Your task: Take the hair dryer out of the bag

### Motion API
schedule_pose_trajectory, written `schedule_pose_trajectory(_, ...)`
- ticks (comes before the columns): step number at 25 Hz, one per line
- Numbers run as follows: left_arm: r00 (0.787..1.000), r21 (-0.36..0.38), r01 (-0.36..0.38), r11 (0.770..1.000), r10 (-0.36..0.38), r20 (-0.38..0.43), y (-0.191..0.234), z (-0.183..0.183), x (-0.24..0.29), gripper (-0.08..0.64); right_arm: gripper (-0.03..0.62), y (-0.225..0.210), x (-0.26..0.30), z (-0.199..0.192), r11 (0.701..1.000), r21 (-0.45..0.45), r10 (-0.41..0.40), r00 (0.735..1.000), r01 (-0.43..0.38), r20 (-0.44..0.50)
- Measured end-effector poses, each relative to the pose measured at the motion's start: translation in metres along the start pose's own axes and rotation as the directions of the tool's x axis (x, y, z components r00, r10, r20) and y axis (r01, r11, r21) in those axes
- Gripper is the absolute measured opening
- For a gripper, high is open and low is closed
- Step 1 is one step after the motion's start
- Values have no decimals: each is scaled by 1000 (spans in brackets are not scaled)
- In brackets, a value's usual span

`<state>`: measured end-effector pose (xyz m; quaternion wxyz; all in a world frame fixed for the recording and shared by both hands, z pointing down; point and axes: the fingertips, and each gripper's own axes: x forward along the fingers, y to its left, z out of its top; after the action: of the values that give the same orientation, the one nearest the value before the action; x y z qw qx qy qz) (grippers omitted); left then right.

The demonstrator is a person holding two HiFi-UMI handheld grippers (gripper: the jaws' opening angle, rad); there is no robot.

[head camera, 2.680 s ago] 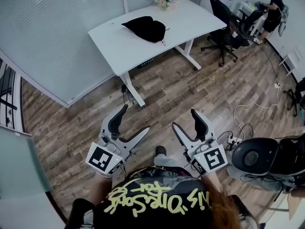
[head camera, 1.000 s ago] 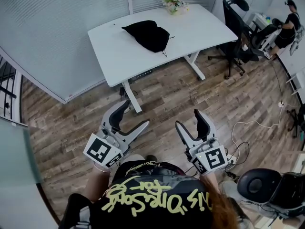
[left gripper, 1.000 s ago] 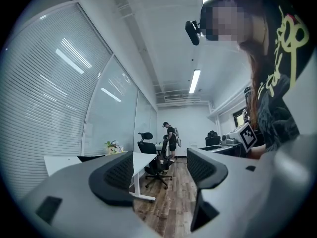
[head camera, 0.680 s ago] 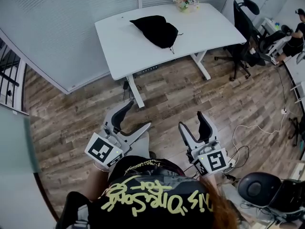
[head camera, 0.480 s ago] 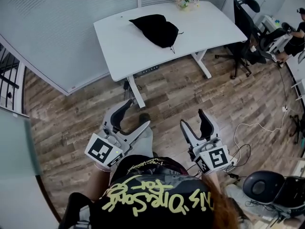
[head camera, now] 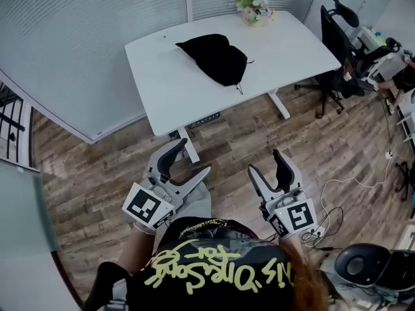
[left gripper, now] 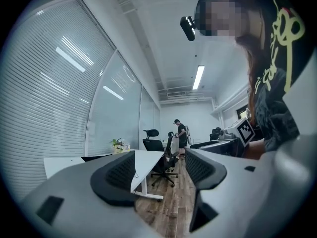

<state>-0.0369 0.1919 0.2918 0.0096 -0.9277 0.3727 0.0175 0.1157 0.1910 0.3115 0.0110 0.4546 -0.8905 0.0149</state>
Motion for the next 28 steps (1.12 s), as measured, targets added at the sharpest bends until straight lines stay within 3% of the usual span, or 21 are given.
schedule_pose_trajectory(16, 999, 29, 35, 999, -35, -1, 133, 14, 92, 305, 302, -74, 150, 19, 999, -15, -35, 999, 36, 20)
schedule_pose_trajectory(22, 999, 26, 48, 998, -48, 2, 172, 15, 115, 305, 302, -93, 183, 23, 998, 38, -59, 998, 58, 24)
schedule_pose_trajectory(28, 998, 15, 69, 998, -69, 1, 207, 9, 136, 305, 302, -109, 216, 23, 995, 32, -91, 996, 90, 20)
